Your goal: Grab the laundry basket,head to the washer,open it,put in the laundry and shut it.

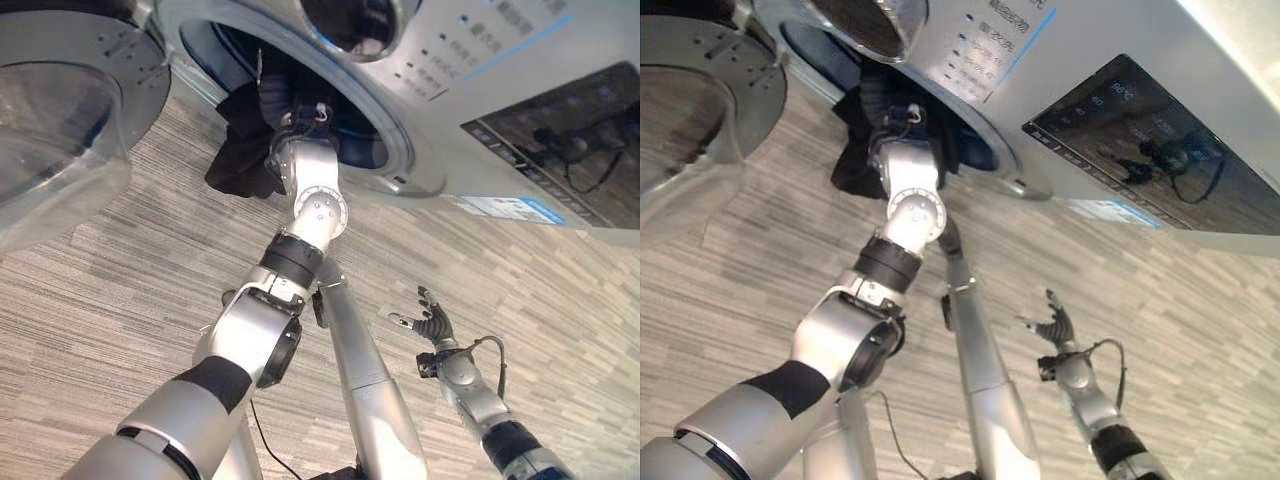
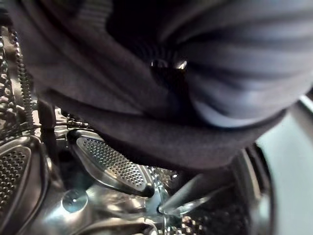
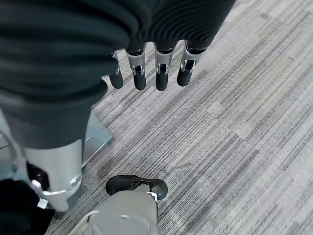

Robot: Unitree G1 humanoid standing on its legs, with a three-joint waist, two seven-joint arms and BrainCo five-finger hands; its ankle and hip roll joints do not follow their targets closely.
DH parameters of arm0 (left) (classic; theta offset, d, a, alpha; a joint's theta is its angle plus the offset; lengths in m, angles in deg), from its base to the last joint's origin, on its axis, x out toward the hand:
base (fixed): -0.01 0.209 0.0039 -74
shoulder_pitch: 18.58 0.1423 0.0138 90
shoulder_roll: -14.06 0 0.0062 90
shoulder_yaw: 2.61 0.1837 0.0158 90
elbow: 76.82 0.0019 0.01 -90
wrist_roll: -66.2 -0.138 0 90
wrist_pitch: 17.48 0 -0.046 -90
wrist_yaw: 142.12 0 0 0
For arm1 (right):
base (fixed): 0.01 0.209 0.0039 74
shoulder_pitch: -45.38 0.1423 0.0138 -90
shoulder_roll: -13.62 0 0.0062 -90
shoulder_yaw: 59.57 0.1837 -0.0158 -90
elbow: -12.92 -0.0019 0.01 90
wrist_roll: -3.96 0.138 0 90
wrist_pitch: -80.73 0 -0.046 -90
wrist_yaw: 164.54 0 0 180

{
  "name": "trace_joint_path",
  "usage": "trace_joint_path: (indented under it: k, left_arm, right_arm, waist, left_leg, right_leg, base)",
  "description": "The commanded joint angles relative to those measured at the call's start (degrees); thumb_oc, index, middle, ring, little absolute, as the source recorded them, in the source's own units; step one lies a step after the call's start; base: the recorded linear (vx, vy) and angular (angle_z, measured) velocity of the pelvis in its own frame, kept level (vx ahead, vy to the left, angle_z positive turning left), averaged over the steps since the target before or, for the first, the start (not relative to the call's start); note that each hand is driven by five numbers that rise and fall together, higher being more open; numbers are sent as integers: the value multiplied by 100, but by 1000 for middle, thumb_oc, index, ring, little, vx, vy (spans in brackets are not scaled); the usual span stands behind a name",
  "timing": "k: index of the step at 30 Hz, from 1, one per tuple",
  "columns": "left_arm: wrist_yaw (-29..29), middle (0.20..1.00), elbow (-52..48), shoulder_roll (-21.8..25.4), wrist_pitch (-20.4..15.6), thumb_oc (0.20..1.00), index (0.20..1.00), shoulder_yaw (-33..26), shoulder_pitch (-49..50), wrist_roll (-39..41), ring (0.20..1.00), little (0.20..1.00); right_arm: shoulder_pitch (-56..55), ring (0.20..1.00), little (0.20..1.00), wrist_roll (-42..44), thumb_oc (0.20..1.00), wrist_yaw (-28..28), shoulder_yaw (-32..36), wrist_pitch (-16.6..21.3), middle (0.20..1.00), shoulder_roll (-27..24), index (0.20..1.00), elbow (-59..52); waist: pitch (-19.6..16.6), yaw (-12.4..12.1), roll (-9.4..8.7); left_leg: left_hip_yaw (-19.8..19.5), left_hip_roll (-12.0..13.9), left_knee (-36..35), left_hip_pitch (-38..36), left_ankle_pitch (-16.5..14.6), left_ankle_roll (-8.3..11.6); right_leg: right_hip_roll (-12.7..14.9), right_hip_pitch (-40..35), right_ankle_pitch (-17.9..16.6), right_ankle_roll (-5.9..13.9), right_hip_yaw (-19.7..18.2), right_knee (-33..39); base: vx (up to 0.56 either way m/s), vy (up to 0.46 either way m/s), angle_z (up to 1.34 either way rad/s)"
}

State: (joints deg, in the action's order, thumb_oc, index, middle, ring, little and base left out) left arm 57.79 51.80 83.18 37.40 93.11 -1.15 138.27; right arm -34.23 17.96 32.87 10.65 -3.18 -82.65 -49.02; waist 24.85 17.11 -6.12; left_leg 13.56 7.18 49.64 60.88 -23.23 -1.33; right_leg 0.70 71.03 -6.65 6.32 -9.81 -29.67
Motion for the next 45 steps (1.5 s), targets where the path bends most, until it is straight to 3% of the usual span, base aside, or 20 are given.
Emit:
trace_joint_path:
  k: [1, 5, 11, 13, 15, 20, 23, 24, 27, 28, 30, 31, 32, 35, 36, 39, 41, 42, 43, 45]
  left_arm:
    - [-178, 200, -197, 21, -212, 200, 200, 42, -723, -199, 200, 200]
    - [-185, 200, 13, 289, -220, 200, 200, -76, -1117, -75, 200, 200]
    - [-202, 200, 694, 1217, -211, 200, 200, -300, -2066, 503, 200, 200]
    - [-131, 200, 820, 1733, -214, 200, 200, -58, -2649, 298, 200, 200]
    - [-88, 200, 738, 1876, -262, 200, 200, 220, -3133, 174, 200, 200]
    - [-20, 200, -635, 1668, -695, 200, 200, 855, -3533, -384, 200, 200]
    - [-80, 200, -1480, 1587, -904, 200, 200, 888, -3365, -605, 200, 200]
    - [-127, 200, -1736, 1425, -849, 200, 200, 991, -3199, -639, 200, 200]
    - [-355, 200, -1924, 1053, -805, 200, 200, 807, -2552, -382, 200, 200]
    - [-649, 200, -1916, 646, -773, 200, 200, 908, -2457, 59, 200, 200]
    - [-856, 200, -1870, 437, -620, 200, 200, 960, -2082, 398, 200, 200]
    - [-869, 410, -1756, 334, -481, 410, 410, 998, -1866, 497, 410, 410]
    - [-844, 1000, -1548, 276, -342, 1000, 1000, 1092, -1744, 579, 1000, 1000]
    - [-632, 1000, -159, 704, 455, 1000, 1000, 1280, -1884, 114, 1000, 1000]
    - [-744, 1000, 1540, 1360, 1407, 1000, 1000, 1483, -2231, -272, 1000, 1000]
    - [-933, 1000, 3077, 2199, 2288, 1000, 1000, 1959, -2861, -1530, 1000, 1000]
    - [-1272, 1000, 3895, 2605, 2927, 1000, 1000, 2546, -3283, -3023, 1000, 1000]
    - [-1470, 1000, 4064, 2704, 3109, 1000, 1000, 2857, -3458, -3609, 1000, 1000]
    - [-1707, 1000, 4190, 2715, 3263, 1000, 1000, 3568, -3643, -4983, 1000, 1000]
    - [-1773, 1000, 4222, 2595, 3470, 1000, 1000, 4349, -3612, -6493, 1000, 1000]
  right_arm:
    - [-265, 1000, 1000, 294, 1000, 103, 90, 147, 1000, -482, 1000, -257]
    - [-159, 1000, 1000, 418, 1000, 84, 105, 229, 1000, -560, 1000, -599]
    - [0, 1000, 1000, 183, 1000, 88, 111, 266, 1000, -849, 1000, -1234]
    - [-56, 1000, 1000, -18, 1000, 68, 234, 343, 1000, -1072, 1000, -1428]
    - [-106, 1000, 1000, -49, 1000, 53, 408, 346, 1000, -1196, 1000, -1432]
    - [-507, 1000, 1000, -141, 1000, 14, 899, 317, 1000, -1502, 1000, -1559]
    - [-749, 1000, 1000, -250, 1000, -47, 1042, 276, 1000, -1583, 1000, -1685]
    - [-773, 1000, 1000, -332, 1000, -79, 1074, 214, 1000, -1715, 1000, -1807]
    - [-667, 1000, 1000, -353, 1000, 9, 905, 267, 1000, -1474, 1000, -1095]
    - [-521, 1000, 1000, -302, 1000, 116, 730, 211, 1000, -1343, 1000, -733]
    - [-351, 1000, 1000, -379, 1000, 162, 589, 128, 1000, -1274, 1000, -609]
    - [-251, 1000, 1000, -385, 1000, 193, 515, 84, 1000, -1239, 1000, -567]
    - [-156, 1000, 1000, -371, 1000, 240, 464, 62, 1000, -1197, 1000, -483]
    - [84, 1000, 1000, -368, 1000, 302, 295, 95, 1000, -996, 1000, -247]
    - [319, 1000, 1000, -327, 1000, 266, 238, 85, 1000, -985, 1000, -3]
    - [449, 1000, 1000, -292, 1000, 134, 166, 141, 1000, -943, 1000, 273]
    - [639, 1000, 1000, -169, 1000, 9, 149, 174, 1000, -991, 1000, 614]
    - [769, 1000, 1000, -111, 1000, -45, 127, 195, 1000, -973, 1000, 795]
    - [909, 1000, 1000, -121, 1000, -114, 75, 197, 1000, -1001, 1000, 1073]
    - [1300, 1000, 1000, -114, 1000, -197, -9, 170, 1000, -1140, 1000, 1604]
  waist:
    - [15, 164, 33]
    - [31, 253, -13]
    - [-8, 390, -67]
    - [-72, 464, -28]
    - [-58, 520, 65]
    - [-129, 532, 288]
    - [-165, 505, 329]
    - [-161, 486, 333]
    - [-139, 393, 350]
    - [-113, 386, 343]
    - [-79, 350, 352]
    - [-92, 326, 366]
    - [-88, 308, 384]
    - [-108, 263, 413]
    - [-157, 226, 490]
    - [-201, 232, 596]
    - [-186, 264, 626]
    - [-175, 289, 612]
    - [-172, 325, 599]
    - [-190, 337, 595]
  left_leg:
    - [-131, 169, -289, 467, 232, -113]
    - [-94, 265, -134, 602, 148, -145]
    - [-61, 495, 58, 728, 42, -108]
    - [-85, 558, 77, 740, 54, -95]
    - [-100, 567, 106, 760, 82, -76]
    - [-134, 551, 105, 803, 144, -17]
    - [-138, 554, 125, 844, 157, 2]
    - [-140, 545, 126, 863, 148, -3]
    - [-166, 524, 131, 880, 158, -8]
    - [-186, 499, 171, 921, 156, -23]
    - [-211, 484, 214, 983, 161, -37]
    - [-231, 472, 208, 995, 164, -43]
    - [-233, 461, 202, 999, 171, -46]
    - [-266, 430, 207, 1004, 188, -70]
    - [-267, 425, 170, 959, 199, -102]
    - [-199, 407, 129, 907, 244, -149]
    - [-179, 396, 97, 827, 252, -156]
    - [-179, 392, 83, 817, 293, -150]
    - [-165, 402, 63, 788, 319, -145]
    - [-160, 419, 37, 740, 337, -142]
  right_leg:
    - [73, -81, 1118, -41, 470, -620]
    - [13, 68, 1055, -20, 541, -559]
    - [-73, 227, 1056, 37, 672, -557]
    - [-70, 235, 1075, 47, 727, -544]
    - [-66, 233, 1127, 16, 749, -589]
    - [-60, 269, 1190, -32, 786, -644]
    - [-86, 314, 1203, -41, 813, -690]
    - [-106, 348, 1215, -65, 835, -695]
    - [-123, 372, 1236, -91, 839, -718]
    - [-149, 410, 1239, -113, 816, -767]
    - [-149, 447, 1232, -142, 806, -815]
    - [-135, 452, 1243, -159, 820, -817]
    - [-124, 451, 1247, -168, 827, -831]
    - [-94, 416, 1251, -184, 829, -821]
    - [-55, 371, 1278, -174, 839, -846]
    - [-24, 309, 1261, -199, 837, -848]
    - [-8, 237, 1279, -214, 857, -863]
    - [-2, 218, 1260, -227, 865, -847]
    - [4, 180, 1227, -227, 856, -826]
    - [10, 127, 1196, -232, 848, -796]
  base:
    - [55, -11, -25]
    - [73, -31, -16]
    - [82, -41, -13]
    - [91, -104, -11]
    - [97, -104, -5]
    - [52, -87, 10]
    - [32, -48, 10]
    - [32, -37, 8]
    - [11, -4, 5]
    - [5, 33, 7]
    - [0, 19, 4]
    - [0, 0, 0]
    - [-15, 2, 3]
    - [-15, 30, 2]
    - [-12, 95, -5]
    - [-10, 96, -6]
    - [-12, 66, -6]
    - [-36, 50, -2]
    - [-45, 33, 1]
    - [-30, 22, 11]
